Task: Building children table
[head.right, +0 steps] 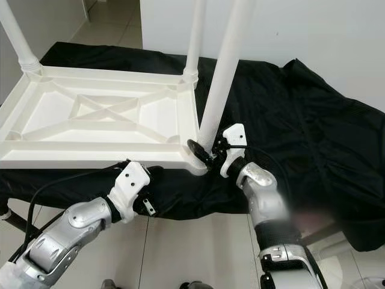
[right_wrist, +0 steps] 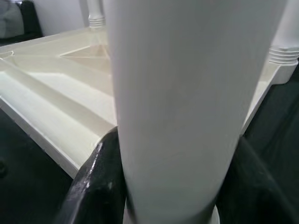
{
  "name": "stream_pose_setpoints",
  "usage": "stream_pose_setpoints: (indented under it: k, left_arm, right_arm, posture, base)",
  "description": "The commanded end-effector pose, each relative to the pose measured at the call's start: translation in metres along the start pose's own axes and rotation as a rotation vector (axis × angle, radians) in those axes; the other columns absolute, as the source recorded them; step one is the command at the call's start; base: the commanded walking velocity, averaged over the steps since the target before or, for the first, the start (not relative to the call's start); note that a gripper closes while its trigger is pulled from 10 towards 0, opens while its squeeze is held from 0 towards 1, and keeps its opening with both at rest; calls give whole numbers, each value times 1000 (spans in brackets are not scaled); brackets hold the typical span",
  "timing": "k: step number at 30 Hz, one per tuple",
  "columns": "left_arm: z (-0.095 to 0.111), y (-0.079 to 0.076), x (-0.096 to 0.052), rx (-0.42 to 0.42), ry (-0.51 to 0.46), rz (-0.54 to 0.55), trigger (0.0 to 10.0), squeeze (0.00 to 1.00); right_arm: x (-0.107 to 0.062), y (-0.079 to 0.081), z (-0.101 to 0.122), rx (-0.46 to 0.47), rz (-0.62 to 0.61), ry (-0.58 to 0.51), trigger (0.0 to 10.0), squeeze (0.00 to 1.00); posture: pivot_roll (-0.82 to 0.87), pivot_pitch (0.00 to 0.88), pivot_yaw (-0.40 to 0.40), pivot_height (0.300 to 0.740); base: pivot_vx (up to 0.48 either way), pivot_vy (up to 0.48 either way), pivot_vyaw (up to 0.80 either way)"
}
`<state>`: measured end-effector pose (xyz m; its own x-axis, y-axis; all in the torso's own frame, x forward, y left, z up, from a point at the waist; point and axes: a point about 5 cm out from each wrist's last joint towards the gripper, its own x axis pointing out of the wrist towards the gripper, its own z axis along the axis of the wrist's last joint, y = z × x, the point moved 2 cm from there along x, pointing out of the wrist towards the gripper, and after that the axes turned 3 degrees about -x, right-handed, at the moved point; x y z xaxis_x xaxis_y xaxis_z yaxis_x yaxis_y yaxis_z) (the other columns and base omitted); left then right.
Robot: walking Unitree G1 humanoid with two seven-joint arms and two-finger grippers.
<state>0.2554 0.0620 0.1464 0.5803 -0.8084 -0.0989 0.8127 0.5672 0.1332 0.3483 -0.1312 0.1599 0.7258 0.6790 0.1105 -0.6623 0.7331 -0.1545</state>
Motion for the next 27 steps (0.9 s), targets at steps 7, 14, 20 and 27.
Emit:
stream_pose_setpoints:
  k: [7,14,20,27]
  left_arm:
    - [-2,-5,1,8,9,-82,10000,0]
    - [-2,-3,2,13,9,-84,10000,0]
    - [-1,-4,2,13,7,-85,10000,0]
    - [-4,-5,2,6,9,-79,10000,0]
  right_arm:
    - [-6,-1,-14,-5,30,49,0,0]
    - [-5,-1,-15,39,-24,35,10000,0]
    - [-2,-7,-14,50,-170,55,10000,0]
    - [1,7,-12,147,-402,60,10000,0]
  posture:
    - [40,101,-85,740]
    - [38,96,-78,740]
    - [39,99,-84,740]
    - [34,101,-106,740]
  base:
    - [0,0,0]
    - [0,0,0]
    - [0,0,0]
    - [0,0,0]
